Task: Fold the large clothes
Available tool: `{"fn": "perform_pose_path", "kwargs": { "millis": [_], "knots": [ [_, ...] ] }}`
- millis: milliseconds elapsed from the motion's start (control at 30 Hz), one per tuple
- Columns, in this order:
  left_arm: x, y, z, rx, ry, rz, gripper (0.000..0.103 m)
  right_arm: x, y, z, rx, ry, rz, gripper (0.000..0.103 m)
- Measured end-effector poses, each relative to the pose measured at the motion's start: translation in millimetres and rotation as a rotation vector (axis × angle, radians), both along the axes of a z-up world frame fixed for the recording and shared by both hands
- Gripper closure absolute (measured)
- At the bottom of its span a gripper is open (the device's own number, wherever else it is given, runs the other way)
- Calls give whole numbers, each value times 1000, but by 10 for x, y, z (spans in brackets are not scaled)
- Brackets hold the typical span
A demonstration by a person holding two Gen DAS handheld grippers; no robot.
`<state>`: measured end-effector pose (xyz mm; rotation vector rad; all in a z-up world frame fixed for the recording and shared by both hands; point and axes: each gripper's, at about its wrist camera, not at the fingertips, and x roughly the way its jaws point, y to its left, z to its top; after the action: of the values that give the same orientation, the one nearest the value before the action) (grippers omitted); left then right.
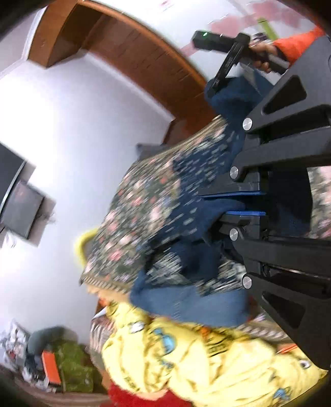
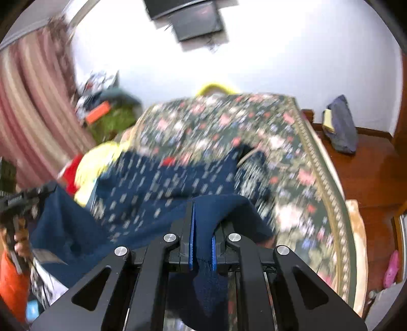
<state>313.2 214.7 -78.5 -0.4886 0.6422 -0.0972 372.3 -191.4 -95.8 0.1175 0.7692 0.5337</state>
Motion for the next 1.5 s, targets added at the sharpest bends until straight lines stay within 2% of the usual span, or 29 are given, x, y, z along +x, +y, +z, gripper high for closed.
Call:
{"fn": "perform_pose_path", "kwargs": {
  "millis": [100, 267, 467, 567, 700, 767, 833, 867, 933, 967, 1000, 1067, 1133, 1267, 1400, 1500],
  "knots": [
    [330, 205, -58, -13, 26, 65, 96, 330, -6, -29, 5, 7, -64, 95],
    [976, 396, -432, 22, 142, 140, 96, 790, 203, -314, -59, 54, -77, 94],
    [1366, 497, -1084, 60, 296, 175, 95, 1166, 197, -932, -86, 190, -101, 94],
    [1416, 497, -1286, 84, 327, 159, 91, 1209, 98, -1097, -65, 253, -92, 89],
    [1400, 407, -1248, 183, 320, 106, 91, 1135, -73, -1065, -8, 252, -68, 83],
    [1368, 371, -1198, 212, 332, 91, 90, 1061, -157, -977, -53, 233, -85, 78],
    [1310, 338, -1116, 228, 346, 81, 90, 980, -209, -894, -138, 201, -138, 66],
    [1268, 315, -1070, 238, 344, 76, 88, 904, -246, -831, -161, 180, -145, 63],
    [1182, 247, -975, 269, 324, 53, 80, 758, -273, -734, -179, 149, -110, 61],
    [1125, 186, -924, 295, 316, 24, 66, 681, -270, -693, -195, 137, -95, 61],
    [1078, 125, -887, 322, 313, 8, 47, 626, -263, -676, -210, 126, -85, 61],
    [930, -8, -778, 392, 278, 6, 38, 449, -199, -610, -243, 98, -41, 61],
    [817, -116, -701, 426, 251, -17, 37, 303, -120, -575, -255, 82, -3, 61],
    [582, -313, -635, 424, 217, -59, 34, 101, 60, -625, -206, 101, 77, 61],
    [551, -494, -816, 488, 249, -100, 34, 9, 272, -740, -207, 80, 107, 61],
    [664, -519, -983, 513, 289, -95, 34, 130, 382, -848, -229, 99, 109, 61]
  ]
}}
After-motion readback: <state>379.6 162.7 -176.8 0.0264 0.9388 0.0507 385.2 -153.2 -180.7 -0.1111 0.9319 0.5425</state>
